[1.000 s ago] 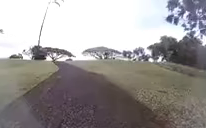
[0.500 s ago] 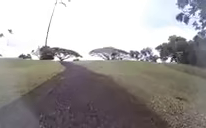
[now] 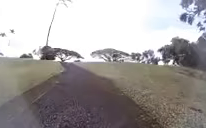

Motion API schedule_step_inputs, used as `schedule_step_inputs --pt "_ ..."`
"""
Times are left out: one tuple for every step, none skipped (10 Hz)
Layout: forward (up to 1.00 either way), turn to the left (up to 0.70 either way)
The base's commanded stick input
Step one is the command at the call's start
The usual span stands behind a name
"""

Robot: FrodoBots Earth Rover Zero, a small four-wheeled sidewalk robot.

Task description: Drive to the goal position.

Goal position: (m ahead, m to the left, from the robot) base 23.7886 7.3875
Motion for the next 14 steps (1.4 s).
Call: schedule_step_inputs --pt "0.85 0.0" --pt "0.85 0.0" --pt "0.85 0.0" --pt "0.85 0.0" --pt "0.85 0.0" --pt "0.85 0.0" --pt "0.85 0.0" --pt "0.85 0.0" --pt "0.85 0.0" --pt "0.85 0.0" --pt "0.85 0.0" --pt "0.85 0.01" --pt "0.85 0.03" --pt "0.85 0.05"
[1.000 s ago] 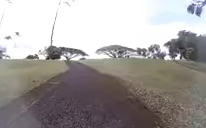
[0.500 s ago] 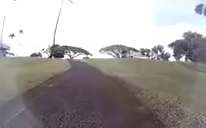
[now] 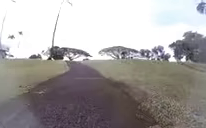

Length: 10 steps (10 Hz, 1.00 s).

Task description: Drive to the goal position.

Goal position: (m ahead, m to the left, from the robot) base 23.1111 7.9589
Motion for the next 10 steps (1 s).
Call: schedule_step_inputs --pt "0.85 0.26" --pt "0.85 0.31" --pt "0.85 0.19" --pt "0.85 0.0" --pt "0.85 0.0" --pt "0.85 0.0" --pt "0.85 0.0" --pt "0.85 0.0" --pt "0.85 0.0" --pt "0.85 0.0"
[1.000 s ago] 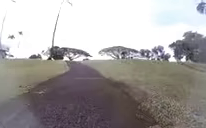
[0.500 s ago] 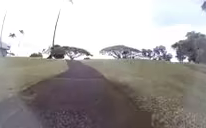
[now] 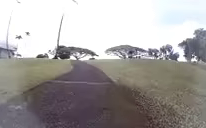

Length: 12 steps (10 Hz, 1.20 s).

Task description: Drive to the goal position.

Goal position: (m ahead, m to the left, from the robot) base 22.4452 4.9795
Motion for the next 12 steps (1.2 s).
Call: schedule_step_inputs --pt "0.85 0.0" --pt "0.85 0.0" --pt "0.85 0.05" --pt "0.85 0.17" --pt "0.85 0.33" --pt "0.85 0.34" --pt "0.85 0.34" --pt "0.85 0.22" --pt "0.85 0.0" --pt "0.85 0.0" --pt "0.85 0.0" --pt "0.85 0.0"
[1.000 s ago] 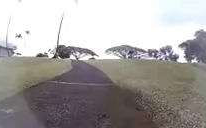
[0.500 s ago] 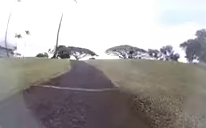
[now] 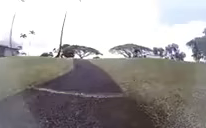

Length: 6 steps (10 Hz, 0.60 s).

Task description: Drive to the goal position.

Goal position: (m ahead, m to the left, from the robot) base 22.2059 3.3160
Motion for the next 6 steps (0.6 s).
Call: schedule_step_inputs --pt "0.85 0.0" --pt "0.85 0.0" --pt "0.85 0.0" --pt "0.85 0.0" --pt "0.85 0.0" --pt "0.85 0.0"
